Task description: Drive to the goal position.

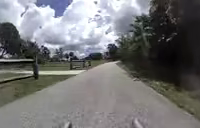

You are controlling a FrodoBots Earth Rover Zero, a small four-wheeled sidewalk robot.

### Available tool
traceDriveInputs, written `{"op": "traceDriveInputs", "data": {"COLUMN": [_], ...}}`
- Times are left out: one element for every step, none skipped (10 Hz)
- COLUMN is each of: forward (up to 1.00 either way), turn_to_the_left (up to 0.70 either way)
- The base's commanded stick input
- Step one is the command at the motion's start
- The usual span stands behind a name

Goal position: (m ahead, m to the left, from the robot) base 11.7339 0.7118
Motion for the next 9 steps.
{"op": "traceDriveInputs", "data": {"forward": [0.7, 0.7, 0.7, 0.7, 0.7, 0.7, 0.7, 0.7, 0.7], "turn_to_the_left": [0.01, 0.01, 0.01, 0.01, 0.01, 0.01, 0.01, 0.01, 0.01]}}
